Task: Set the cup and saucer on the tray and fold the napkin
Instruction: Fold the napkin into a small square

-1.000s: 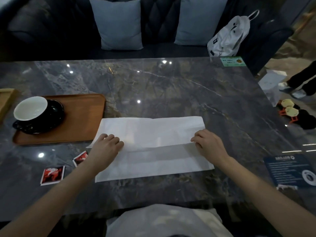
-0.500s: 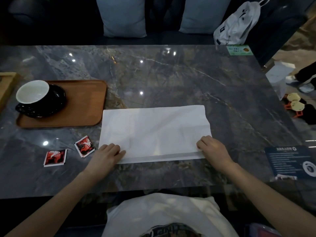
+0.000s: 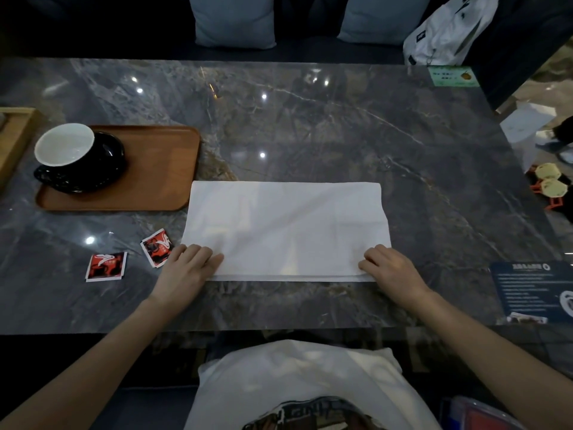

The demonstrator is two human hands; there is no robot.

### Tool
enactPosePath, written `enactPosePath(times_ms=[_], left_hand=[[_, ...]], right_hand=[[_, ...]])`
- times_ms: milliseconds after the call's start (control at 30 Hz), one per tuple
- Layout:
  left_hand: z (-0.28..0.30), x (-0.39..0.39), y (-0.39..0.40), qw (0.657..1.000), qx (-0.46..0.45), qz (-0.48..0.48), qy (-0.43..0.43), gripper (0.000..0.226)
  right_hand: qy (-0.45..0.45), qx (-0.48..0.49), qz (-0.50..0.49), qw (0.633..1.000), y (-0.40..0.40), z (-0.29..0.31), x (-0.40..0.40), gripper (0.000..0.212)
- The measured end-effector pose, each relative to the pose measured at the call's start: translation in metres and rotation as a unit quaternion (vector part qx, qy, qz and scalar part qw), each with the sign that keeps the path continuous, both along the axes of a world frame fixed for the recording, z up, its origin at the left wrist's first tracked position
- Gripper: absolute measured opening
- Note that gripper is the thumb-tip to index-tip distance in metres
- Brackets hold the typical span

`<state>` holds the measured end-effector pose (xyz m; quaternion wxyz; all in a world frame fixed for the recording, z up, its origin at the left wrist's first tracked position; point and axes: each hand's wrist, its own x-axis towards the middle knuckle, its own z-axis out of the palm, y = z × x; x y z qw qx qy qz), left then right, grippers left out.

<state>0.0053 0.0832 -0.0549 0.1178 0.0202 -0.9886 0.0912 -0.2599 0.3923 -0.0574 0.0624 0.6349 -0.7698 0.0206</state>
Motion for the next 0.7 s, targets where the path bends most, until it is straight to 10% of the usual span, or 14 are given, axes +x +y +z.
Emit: enactPosePath(times_ms=[700], left_hand=[[-0.001,-0.001,-0.003,0.995,0.052,0.039,-0.078,0.008]], right_hand=[[0.016,-0.054,0.077,0.995,0.003,-0.004,0.006,0.023]])
